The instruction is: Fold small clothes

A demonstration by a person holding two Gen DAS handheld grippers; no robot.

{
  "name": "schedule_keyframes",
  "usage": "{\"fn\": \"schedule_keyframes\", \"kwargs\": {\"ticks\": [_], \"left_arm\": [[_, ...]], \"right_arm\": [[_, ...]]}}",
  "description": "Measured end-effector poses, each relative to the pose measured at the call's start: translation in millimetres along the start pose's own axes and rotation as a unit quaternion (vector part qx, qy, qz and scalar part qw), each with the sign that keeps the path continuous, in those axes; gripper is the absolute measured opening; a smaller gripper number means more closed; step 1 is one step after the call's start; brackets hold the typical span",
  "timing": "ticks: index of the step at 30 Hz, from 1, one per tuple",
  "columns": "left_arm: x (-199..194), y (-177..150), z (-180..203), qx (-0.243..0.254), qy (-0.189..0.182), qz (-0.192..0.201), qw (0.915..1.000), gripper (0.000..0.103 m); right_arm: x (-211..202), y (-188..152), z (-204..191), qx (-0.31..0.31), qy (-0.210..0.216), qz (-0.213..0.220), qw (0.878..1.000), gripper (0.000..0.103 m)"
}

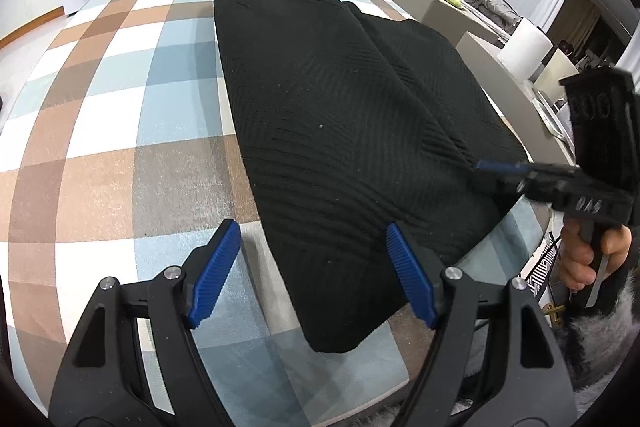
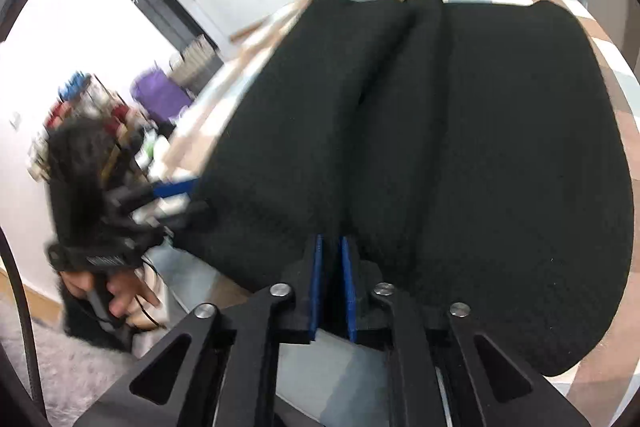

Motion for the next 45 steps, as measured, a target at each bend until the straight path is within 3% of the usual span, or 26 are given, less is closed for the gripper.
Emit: {"fn": "schedule_keyframes", "kwargs": {"ticks": [1, 5, 13, 15, 16, 17, 22, 24, 26, 28, 29, 33, 38, 43, 45], "left_arm": [[0.4, 1.5, -0.4, -0.003, -0.002, 0.002, 1.0, 0.073], [0.2, 10.4, -3.6, -0.017, -0.004, 0.019, 0.9997, 0.073], [4.3, 32.8, -24.5, -0.07, -0.016, 0.042, 0.9965, 0.073], [3.8, 38.3, -28.5, -0.076, -0.012, 0.048, 0.9959, 0.073], [3.1, 41.4, -29.8, -0.079, -0.015, 0.052, 0.9954, 0.073], [2.1, 43.7, -30.2, -0.08, -0.016, 0.055, 0.9951, 0.073], [-5.2, 48.7, -31.6, -0.066, 0.002, 0.057, 0.9962, 0.073], [-7.8, 49.9, -32.0, -0.06, 0.009, 0.058, 0.9965, 0.073], [-7.7, 50.3, -31.7, -0.055, 0.012, 0.059, 0.9967, 0.073], [-5.8, 50.3, -31.2, -0.051, 0.019, 0.057, 0.9969, 0.073], [-5.4, 49.9, -30.2, -0.048, 0.021, 0.056, 0.9971, 0.073], [-5.9, 48.3, -22.6, -0.025, 0.027, 0.057, 0.9977, 0.073], [0.8, 46.9, -16.7, -0.016, 0.022, 0.049, 0.9984, 0.073], [4.6, 46.8, -12.5, -0.014, 0.013, 0.046, 0.9987, 0.073], [3.6, 45.6, -12.3, -0.013, 0.013, 0.046, 0.9988, 0.073]], "right_arm": [[-4.6, 4.8, 7.8, 0.015, -0.006, 0.014, 1.0, 0.025], [10.2, 10.1, 31.1, 0.062, -0.056, 0.008, 0.996, 0.026], [31.6, 36.6, 34.7, 0.063, -0.047, 0.019, 0.997, 0.026], [43.9, 49.3, 32.9, 0.075, -0.054, 0.018, 0.996, 0.021], [44.0, 51.4, 33.3, 0.077, -0.06, 0.017, 0.995, 0.01], [43.2, 53.2, 30.9, 0.078, -0.062, 0.017, 0.995, 0.006], [-12.4, 64.3, 13.6, 0.058, -0.076, 0.11, 0.989, 0.004], [-18.0, 65.5, 25.4, 0.071, -0.09, 0.106, 0.988, 0.004], [-7.5, 55.7, 50.4, 0.082, -0.125, 0.074, 0.986, 0.005], [12.7, 43.8, 66.4, 0.084, -0.125, 0.019, 0.988, 0.006], [14.9, 40.4, 72.6, 0.092, -0.123, 0.013, 0.988, 0.006], [-9.3, 41.6, 65.3, 0.094, -0.119, 0.047, 0.987, 0.013], [-28.8, 44.9, 28.7, 0.076, -0.052, 0.072, 0.993, 0.033], [20.3, 46.1, 9.7, 0.093, -0.038, 0.02, 0.995, 0.033], [30.3, 47.1, 11.7, 0.104, -0.036, 0.015, 0.994, 0.025]]}}
Point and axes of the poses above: each gripper's, at about its wrist camera, not at the fingertips, and x roughly the way its jaws point, z to its right, y to its top, the point moved 8 cm from there along x, roughly the way its jaws point, and after that the axes turned 13 degrees about -y, right-handed, at the moved point
